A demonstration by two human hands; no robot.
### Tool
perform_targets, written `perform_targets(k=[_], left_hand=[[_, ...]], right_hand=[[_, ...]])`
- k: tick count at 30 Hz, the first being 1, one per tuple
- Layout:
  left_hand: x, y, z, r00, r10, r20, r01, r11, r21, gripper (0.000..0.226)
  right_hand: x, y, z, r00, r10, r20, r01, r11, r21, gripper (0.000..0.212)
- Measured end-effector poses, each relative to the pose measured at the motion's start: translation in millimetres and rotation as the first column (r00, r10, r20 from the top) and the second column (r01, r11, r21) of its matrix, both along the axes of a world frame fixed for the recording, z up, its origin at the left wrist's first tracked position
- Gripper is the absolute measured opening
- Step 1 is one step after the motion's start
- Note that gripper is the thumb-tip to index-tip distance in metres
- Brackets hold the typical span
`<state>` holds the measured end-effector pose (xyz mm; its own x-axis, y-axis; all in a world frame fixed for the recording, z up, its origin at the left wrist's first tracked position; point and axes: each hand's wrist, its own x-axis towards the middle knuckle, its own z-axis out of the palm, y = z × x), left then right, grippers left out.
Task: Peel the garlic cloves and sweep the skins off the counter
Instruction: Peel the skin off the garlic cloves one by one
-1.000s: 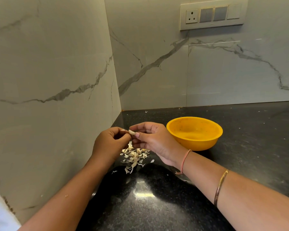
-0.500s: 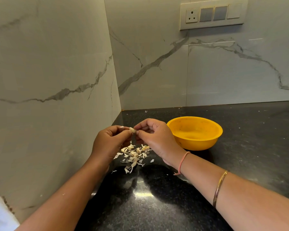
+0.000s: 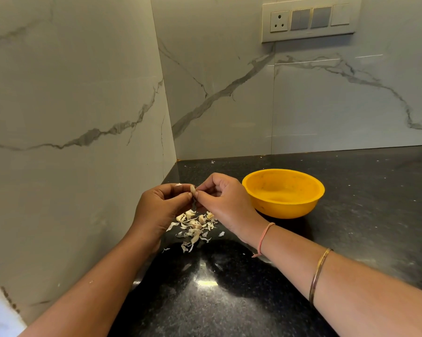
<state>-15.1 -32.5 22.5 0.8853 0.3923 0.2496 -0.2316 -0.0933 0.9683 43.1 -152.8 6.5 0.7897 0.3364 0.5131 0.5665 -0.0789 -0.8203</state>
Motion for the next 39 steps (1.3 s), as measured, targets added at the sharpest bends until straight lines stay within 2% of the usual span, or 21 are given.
perform_targets(k=[4, 9, 13, 18, 25, 29, 32, 35, 39], left_hand=[[0.1, 0.5, -0.2, 1.0, 0.005, 0.001, -0.005, 1.0, 0.015, 0.018], [-0.1, -0.5, 1.1, 1.0, 0.003, -0.009, -0.003, 1.0, -0.005, 0.017], [0.1, 0.4, 1.2, 1.0, 0.001, -0.026, -0.001, 1.0, -0.021, 0.016], [1.0, 2.0, 0.7, 0.999, 0.011, -0.052, -0.012, 1.0, -0.018, 0.014], [1.3, 2.3, 0.5, 0.998, 0.026, -0.054, -0.027, 1.0, -0.011, 0.012], [2.4, 2.6, -0.9, 0.998, 0.032, -0.047, -0.033, 0.999, -0.014, 0.013], [3.0, 3.9, -1.5, 0.996, 0.073, -0.046, -0.073, 0.997, -0.004, 0.019], [2.7, 2.6, -0.4, 0.996, 0.088, -0.031, -0.088, 0.996, -0.001, 0.02], [0.8, 1.3, 0.1, 0.997, 0.068, -0.02, -0.067, 0.997, 0.043, 0.014]], right_hand=[[-1.3, 1.0, -0.4, 0.999, 0.001, 0.044, 0.0, 1.0, -0.022, 0.012], [-4.7, -1.1, 1.0, 0.99, 0.013, 0.139, 0.001, 0.995, -0.102, 0.032], [-7.5, -2.5, 3.4, 0.983, 0.006, 0.184, 0.022, 0.989, -0.147, 0.026], [-7.4, -2.5, 3.8, 0.986, 0.008, 0.164, 0.016, 0.99, -0.142, 0.024], [-3.5, 0.3, 2.6, 0.998, 0.04, 0.056, -0.036, 0.996, -0.079, 0.026], [-4.9, -3.3, 6.8, 0.961, 0.202, -0.191, -0.187, 0.978, 0.096, 0.02], [-5.2, -5.5, 9.1, 0.901, 0.293, -0.32, -0.222, 0.945, 0.241, 0.015], [-4.0, -6.8, 9.6, 0.885, 0.309, -0.349, -0.208, 0.932, 0.297, 0.011], [-3.8, -5.9, 8.6, 0.912, 0.251, -0.325, -0.162, 0.947, 0.278, 0.007]])
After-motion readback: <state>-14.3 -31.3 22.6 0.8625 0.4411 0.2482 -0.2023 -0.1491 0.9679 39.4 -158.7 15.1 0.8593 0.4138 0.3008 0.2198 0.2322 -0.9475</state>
